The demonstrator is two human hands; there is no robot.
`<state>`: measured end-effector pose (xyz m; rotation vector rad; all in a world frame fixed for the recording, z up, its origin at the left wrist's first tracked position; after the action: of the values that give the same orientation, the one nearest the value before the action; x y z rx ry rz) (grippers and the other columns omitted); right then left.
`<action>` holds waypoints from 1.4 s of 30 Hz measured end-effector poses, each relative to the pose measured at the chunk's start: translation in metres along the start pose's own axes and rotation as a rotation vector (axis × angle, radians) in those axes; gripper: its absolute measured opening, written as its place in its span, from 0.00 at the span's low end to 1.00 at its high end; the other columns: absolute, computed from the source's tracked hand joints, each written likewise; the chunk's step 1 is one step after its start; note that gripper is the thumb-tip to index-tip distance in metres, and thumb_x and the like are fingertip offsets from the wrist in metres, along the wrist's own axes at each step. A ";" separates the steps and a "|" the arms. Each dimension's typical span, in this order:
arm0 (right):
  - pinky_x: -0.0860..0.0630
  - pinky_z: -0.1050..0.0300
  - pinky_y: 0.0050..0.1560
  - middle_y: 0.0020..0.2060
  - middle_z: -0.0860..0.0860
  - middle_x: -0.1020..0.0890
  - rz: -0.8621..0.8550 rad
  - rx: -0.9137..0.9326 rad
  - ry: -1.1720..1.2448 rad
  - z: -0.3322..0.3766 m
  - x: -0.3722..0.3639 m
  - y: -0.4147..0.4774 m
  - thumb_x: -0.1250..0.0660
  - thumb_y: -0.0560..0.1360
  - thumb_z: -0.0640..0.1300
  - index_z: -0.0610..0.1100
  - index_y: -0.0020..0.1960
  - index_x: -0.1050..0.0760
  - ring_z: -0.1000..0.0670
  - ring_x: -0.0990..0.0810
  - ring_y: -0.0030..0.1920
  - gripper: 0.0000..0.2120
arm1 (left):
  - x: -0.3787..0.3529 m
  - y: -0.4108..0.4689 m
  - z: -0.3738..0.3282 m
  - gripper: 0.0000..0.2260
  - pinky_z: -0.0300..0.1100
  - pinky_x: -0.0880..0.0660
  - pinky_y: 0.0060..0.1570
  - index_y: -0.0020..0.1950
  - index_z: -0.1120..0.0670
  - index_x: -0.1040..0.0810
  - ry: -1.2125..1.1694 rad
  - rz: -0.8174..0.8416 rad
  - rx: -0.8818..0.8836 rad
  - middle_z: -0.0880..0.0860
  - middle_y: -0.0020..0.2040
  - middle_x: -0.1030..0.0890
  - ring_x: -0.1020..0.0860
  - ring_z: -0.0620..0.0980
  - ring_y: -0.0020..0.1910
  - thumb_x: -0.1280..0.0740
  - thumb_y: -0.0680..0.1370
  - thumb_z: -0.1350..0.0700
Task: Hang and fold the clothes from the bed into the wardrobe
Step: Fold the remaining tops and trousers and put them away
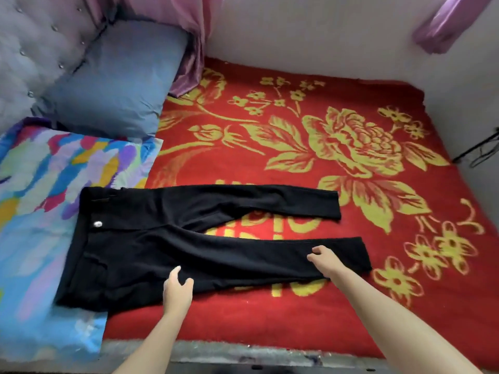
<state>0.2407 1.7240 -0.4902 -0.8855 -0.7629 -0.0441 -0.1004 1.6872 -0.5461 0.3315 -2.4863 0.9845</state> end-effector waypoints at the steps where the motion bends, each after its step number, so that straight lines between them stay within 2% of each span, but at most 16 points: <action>1: 0.31 0.60 0.46 0.60 0.43 0.26 -0.023 -0.025 0.008 -0.016 0.006 0.000 0.39 0.77 0.42 0.38 0.69 0.34 0.50 0.27 0.48 0.21 | -0.009 -0.003 -0.006 0.22 0.49 0.35 0.63 0.72 0.58 0.34 0.032 0.021 -0.014 0.63 0.69 0.32 0.30 0.61 0.64 0.38 0.77 0.63; 4: 0.33 0.57 0.59 0.65 0.42 0.27 -0.084 -0.109 0.059 -0.065 0.025 -0.002 0.39 0.77 0.40 0.36 0.68 0.33 0.45 0.27 0.62 0.20 | -0.042 -0.010 -0.023 0.22 0.49 0.34 0.61 0.72 0.58 0.34 0.101 0.079 -0.057 0.63 0.68 0.31 0.30 0.61 0.63 0.39 0.78 0.63; 6: 0.34 0.55 0.63 0.65 0.42 0.27 -0.107 -0.154 0.091 -0.091 0.037 0.000 0.39 0.77 0.40 0.37 0.68 0.33 0.44 0.29 0.65 0.20 | -0.064 -0.015 -0.032 0.22 0.49 0.34 0.61 0.72 0.58 0.34 0.140 0.112 -0.090 0.62 0.68 0.31 0.30 0.60 0.63 0.39 0.78 0.62; 12: 0.35 0.55 0.62 0.66 0.41 0.28 -0.147 -0.236 0.152 -0.164 0.065 0.051 0.39 0.78 0.41 0.38 0.68 0.34 0.42 0.31 0.66 0.20 | -0.150 -0.030 -0.049 0.22 0.48 0.32 0.59 0.72 0.56 0.34 0.239 0.189 -0.149 0.59 0.68 0.31 0.28 0.55 0.58 0.40 0.78 0.63; 16: 0.36 0.54 0.63 0.67 0.40 0.30 -0.154 -0.238 0.204 -0.207 0.079 0.118 0.37 0.77 0.43 0.37 0.70 0.37 0.42 0.32 0.67 0.24 | -0.219 -0.031 -0.034 0.21 0.49 0.31 0.59 0.72 0.56 0.34 0.288 0.188 -0.138 0.59 0.68 0.31 0.28 0.56 0.60 0.39 0.78 0.63; 21: 0.40 0.51 0.70 0.72 0.41 0.36 -0.181 -0.235 0.321 -0.239 0.090 0.183 0.32 0.75 0.46 0.38 0.75 0.48 0.42 0.37 0.71 0.37 | -0.290 -0.034 -0.009 0.21 0.48 0.36 0.65 0.71 0.56 0.33 0.335 0.200 -0.151 0.57 0.69 0.30 0.31 0.56 0.66 0.38 0.78 0.63; 24: 0.41 0.50 0.69 0.72 0.40 0.37 -0.234 -0.207 0.256 -0.247 0.081 0.212 0.31 0.74 0.47 0.39 0.75 0.47 0.42 0.38 0.72 0.38 | -0.320 -0.038 -0.001 0.22 0.47 0.37 0.66 0.71 0.57 0.33 0.342 0.197 -0.165 0.58 0.68 0.30 0.32 0.56 0.67 0.37 0.77 0.64; 27: 0.35 0.52 0.63 0.66 0.39 0.31 -0.297 -0.210 0.248 -0.241 0.068 0.221 0.31 0.74 0.45 0.37 0.72 0.40 0.41 0.33 0.67 0.32 | -0.332 -0.044 0.005 0.22 0.48 0.37 0.68 0.71 0.57 0.33 0.370 0.195 -0.145 0.58 0.68 0.30 0.32 0.56 0.68 0.37 0.77 0.64; 28: 0.32 0.53 0.57 0.61 0.39 0.26 -0.286 -0.202 0.282 -0.238 0.066 0.222 0.31 0.73 0.44 0.36 0.67 0.33 0.42 0.28 0.63 0.26 | -0.333 -0.046 0.006 0.22 0.49 0.37 0.68 0.71 0.57 0.33 0.383 0.192 -0.140 0.59 0.68 0.30 0.32 0.56 0.67 0.37 0.77 0.64; 30: 0.33 0.55 0.42 0.41 0.44 0.21 -0.281 -0.179 0.406 -0.236 0.068 0.227 0.31 0.71 0.40 0.39 0.46 0.23 0.45 0.24 0.46 0.06 | -0.333 -0.049 0.005 0.22 0.49 0.37 0.67 0.71 0.57 0.33 0.384 0.185 -0.126 0.59 0.68 0.30 0.32 0.57 0.66 0.37 0.77 0.63; 32: 0.37 0.56 0.38 0.29 0.49 0.28 -0.316 -0.135 0.476 -0.238 0.085 0.231 0.30 0.71 0.39 0.41 0.34 0.27 0.48 0.31 0.36 0.09 | -0.331 -0.051 0.000 0.21 0.48 0.37 0.67 0.71 0.57 0.33 0.348 0.176 -0.116 0.59 0.68 0.30 0.32 0.56 0.67 0.38 0.78 0.63; 34: 0.38 0.55 0.38 0.27 0.50 0.31 -0.383 -0.125 0.466 -0.250 0.108 0.231 0.30 0.71 0.40 0.41 0.32 0.30 0.48 0.33 0.34 0.12 | -0.327 -0.052 -0.006 0.21 0.47 0.38 0.68 0.71 0.57 0.33 0.335 0.164 -0.153 0.59 0.68 0.30 0.33 0.56 0.67 0.38 0.78 0.63; 36: 0.32 0.53 0.40 0.33 0.46 0.26 -0.438 -0.195 0.471 -0.269 0.126 0.227 0.30 0.72 0.41 0.37 0.39 0.24 0.47 0.29 0.38 0.08 | -0.319 -0.051 -0.011 0.21 0.46 0.40 0.68 0.71 0.58 0.33 0.382 0.142 -0.225 0.59 0.69 0.31 0.34 0.56 0.68 0.38 0.78 0.63; 38: 0.26 0.46 0.51 0.45 0.40 0.22 -0.414 -0.305 0.410 -0.283 0.133 0.222 0.31 0.73 0.45 0.33 0.55 0.24 0.42 0.25 0.47 0.17 | -0.310 -0.048 -0.013 0.22 0.46 0.42 0.68 0.72 0.56 0.35 0.482 0.123 -0.268 0.57 0.72 0.35 0.39 0.55 0.71 0.38 0.78 0.61; 40: 0.34 0.44 0.63 0.61 0.35 0.28 -0.367 -0.360 0.183 -0.282 0.133 0.219 0.33 0.75 0.50 0.35 0.68 0.34 0.37 0.31 0.62 0.28 | -0.302 -0.041 -0.010 0.24 0.49 0.43 0.69 0.75 0.51 0.40 0.673 0.142 -0.250 0.55 0.76 0.43 0.45 0.55 0.73 0.39 0.79 0.56; 42: 0.39 0.46 0.66 0.67 0.34 0.34 -0.329 -0.270 -0.016 -0.262 0.128 0.216 0.35 0.76 0.51 0.39 0.73 0.41 0.36 0.38 0.68 0.31 | -0.296 -0.032 -0.003 0.26 0.50 0.42 0.69 0.76 0.46 0.44 0.877 0.232 -0.200 0.53 0.78 0.50 0.50 0.54 0.75 0.41 0.79 0.52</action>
<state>0.5603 1.7115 -0.6610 -1.0080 -0.9257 -0.4400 0.1707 1.6837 -0.6687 -0.3917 -1.7953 0.7274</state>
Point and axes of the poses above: each hand's wrist, its own y-axis towards the middle knuckle, its own x-axis out of the back of the hand, z = x × y, the point moved 2 cm from there along y, towards the middle knuckle
